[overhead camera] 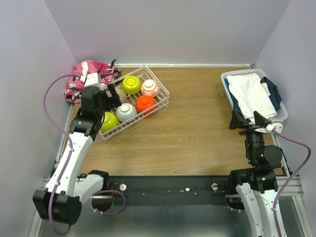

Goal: Unload the bowls from the dish rack

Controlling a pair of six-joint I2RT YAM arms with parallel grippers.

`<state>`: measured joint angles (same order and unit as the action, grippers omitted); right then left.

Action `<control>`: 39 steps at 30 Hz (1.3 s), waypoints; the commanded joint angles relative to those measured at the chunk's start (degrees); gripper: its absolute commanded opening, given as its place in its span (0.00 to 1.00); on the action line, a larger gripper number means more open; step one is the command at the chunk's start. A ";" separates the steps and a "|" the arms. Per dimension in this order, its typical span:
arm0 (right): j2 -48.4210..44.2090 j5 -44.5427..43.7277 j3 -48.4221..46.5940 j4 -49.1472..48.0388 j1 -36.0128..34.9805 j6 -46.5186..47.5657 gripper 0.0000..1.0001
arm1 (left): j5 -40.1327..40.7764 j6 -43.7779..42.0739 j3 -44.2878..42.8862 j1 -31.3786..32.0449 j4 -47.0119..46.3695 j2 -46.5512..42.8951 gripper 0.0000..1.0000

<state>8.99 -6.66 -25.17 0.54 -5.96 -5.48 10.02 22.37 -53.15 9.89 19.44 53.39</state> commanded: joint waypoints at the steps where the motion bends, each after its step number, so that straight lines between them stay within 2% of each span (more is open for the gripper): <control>1: -0.73 -1.17 0.73 -0.01 -0.81 0.73 1.00 | -2.90 0.57 -6.17 1.44 6.83 7.41 0.99; 12: 0.23 -0.99 1.00 -0.01 -1.16 0.90 1.00 | 6.32 -1.89 -16.54 9.26 16.67 20.43 0.99; 19: 0.94 -0.46 1.00 0.08 -1.60 1.17 1.00 | 8.26 -2.25 -21.03 12.87 18.70 28.60 0.99; 30: 1.64 -0.29 0.91 0.52 -1.69 1.34 1.00 | 0.09 2.15 -25.42 13.31 12.46 35.91 0.99; 39: 1.82 -0.11 0.82 0.69 -1.69 1.43 1.00 | -3.96 -0.30 -33.42 10.59 12.64 42.85 0.99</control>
<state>10.57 -6.74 -24.88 0.56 -7.18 -4.84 8.88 23.46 -82.76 22.13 33.23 93.62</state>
